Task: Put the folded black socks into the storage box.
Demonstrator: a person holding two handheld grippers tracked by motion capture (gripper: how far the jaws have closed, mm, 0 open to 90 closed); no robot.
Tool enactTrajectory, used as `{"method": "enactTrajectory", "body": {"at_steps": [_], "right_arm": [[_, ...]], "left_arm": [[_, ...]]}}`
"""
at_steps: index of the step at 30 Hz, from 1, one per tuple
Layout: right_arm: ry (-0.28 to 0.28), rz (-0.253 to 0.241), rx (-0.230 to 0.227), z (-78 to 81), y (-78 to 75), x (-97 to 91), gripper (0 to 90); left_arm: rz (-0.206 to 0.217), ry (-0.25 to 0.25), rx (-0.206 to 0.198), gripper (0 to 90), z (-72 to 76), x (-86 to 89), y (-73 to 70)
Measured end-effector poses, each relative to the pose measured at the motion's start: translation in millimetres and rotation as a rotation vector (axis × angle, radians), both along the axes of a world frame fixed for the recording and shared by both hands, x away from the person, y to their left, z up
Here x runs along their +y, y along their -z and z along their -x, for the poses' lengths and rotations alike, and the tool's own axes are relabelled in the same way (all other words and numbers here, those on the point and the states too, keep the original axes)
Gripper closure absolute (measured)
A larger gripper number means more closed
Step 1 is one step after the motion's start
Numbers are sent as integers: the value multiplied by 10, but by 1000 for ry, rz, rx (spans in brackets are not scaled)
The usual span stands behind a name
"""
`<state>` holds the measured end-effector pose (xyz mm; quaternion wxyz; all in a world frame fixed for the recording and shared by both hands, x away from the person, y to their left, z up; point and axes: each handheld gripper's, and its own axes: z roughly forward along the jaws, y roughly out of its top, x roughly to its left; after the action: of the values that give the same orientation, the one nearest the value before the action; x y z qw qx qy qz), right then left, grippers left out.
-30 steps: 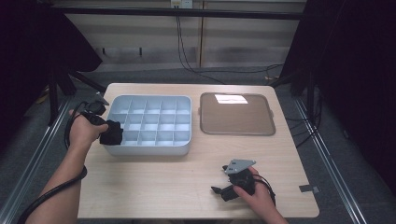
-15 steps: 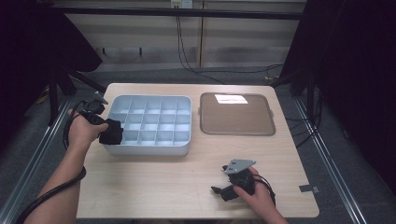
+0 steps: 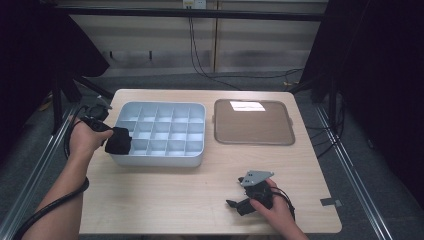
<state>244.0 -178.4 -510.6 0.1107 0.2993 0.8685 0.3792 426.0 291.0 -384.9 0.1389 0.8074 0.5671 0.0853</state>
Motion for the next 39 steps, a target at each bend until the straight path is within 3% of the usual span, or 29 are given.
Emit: {"method": "enactTrajectory", "body": {"at_steps": [10, 22, 27, 32, 39], "right_arm": [[0, 0, 0, 0, 0, 0, 117], [-1, 1, -1, -2, 0, -1, 117], [-2, 0, -2, -2, 0, -1, 117], [-2, 0, -1, -2, 0, -1, 117], [-2, 1, -2, -2, 0, -1, 117]], "left_arm": [[0, -24, -21, 542, 16, 60, -90], [5, 2, -29, 550, 18, 10, -240], [8, 4, -31, 580, -3, -19, -254], [16, 8, -7, 684, -25, -52, -239], [18, 4, 1, 758, -41, -59, -234]]}}
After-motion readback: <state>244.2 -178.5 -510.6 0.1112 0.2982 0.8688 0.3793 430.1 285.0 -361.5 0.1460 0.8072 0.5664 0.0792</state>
